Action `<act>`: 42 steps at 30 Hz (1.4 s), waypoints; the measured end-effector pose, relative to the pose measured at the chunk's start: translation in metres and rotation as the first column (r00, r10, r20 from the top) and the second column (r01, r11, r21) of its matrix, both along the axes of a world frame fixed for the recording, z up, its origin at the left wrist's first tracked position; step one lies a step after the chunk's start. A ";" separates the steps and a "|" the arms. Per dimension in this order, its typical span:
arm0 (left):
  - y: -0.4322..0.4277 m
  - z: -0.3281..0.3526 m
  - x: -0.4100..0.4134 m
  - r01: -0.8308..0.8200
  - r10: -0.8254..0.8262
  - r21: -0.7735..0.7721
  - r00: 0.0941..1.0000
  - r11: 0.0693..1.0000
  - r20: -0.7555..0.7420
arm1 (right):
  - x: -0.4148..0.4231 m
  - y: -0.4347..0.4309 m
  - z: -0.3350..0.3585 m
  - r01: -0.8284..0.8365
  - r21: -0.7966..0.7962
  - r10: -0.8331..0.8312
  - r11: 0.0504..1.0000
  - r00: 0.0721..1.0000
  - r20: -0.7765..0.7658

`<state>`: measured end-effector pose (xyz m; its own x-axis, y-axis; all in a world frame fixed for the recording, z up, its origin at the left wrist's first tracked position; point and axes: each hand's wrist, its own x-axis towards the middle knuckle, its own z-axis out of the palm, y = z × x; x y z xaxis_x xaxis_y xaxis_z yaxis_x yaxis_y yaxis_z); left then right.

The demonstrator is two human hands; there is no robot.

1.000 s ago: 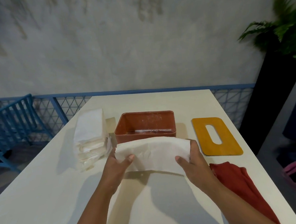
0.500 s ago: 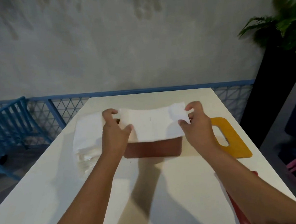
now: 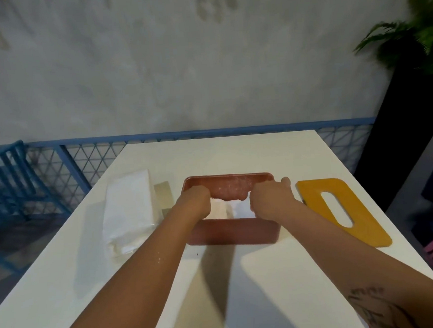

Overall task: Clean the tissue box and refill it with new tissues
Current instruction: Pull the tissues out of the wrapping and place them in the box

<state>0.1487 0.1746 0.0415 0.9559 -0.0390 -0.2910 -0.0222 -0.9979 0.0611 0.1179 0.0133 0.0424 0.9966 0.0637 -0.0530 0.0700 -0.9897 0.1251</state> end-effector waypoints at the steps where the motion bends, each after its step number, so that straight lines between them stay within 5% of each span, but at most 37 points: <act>1: -0.002 0.003 0.000 0.004 -0.002 0.029 0.999 1.000 -0.042 | 0.000 0.001 0.002 -0.003 -0.054 0.002 0.999 1.000 -0.009; 4: -0.008 0.012 -0.006 0.019 -0.018 0.009 0.996 1.000 -0.084 | -0.001 0.007 0.010 -0.053 -0.188 0.051 0.981 0.999 -0.017; 8: -0.006 0.024 -0.018 -0.010 0.011 -0.135 1.000 0.991 0.006 | -0.004 0.012 0.025 -0.085 -0.133 0.095 0.987 0.993 0.072; 14: 0.046 0.036 -0.061 0.123 0.110 -0.450 0.882 0.885 0.458 | -0.033 0.058 0.048 -0.275 0.167 0.201 0.947 0.911 0.359; 19: 0.126 0.005 -0.114 0.210 0.147 -0.401 0.703 0.892 0.696 | -0.063 0.107 0.025 -0.518 0.225 0.343 0.825 0.777 0.528; 26: 0.186 -0.041 -0.118 0.021 0.267 -0.398 0.711 0.917 0.650 | -0.065 0.171 -0.030 -0.583 0.177 0.434 0.793 0.744 0.509; 34: 0.201 -0.027 -0.091 0.057 0.387 -0.680 0.786 0.731 0.482 | -0.052 0.205 -0.022 -0.543 0.263 0.341 0.797 0.765 0.546; 42: 0.208 -0.031 -0.080 0.114 0.396 -0.753 0.794 0.648 0.461 | -0.038 0.225 -0.028 -0.506 0.118 0.355 0.854 0.735 0.578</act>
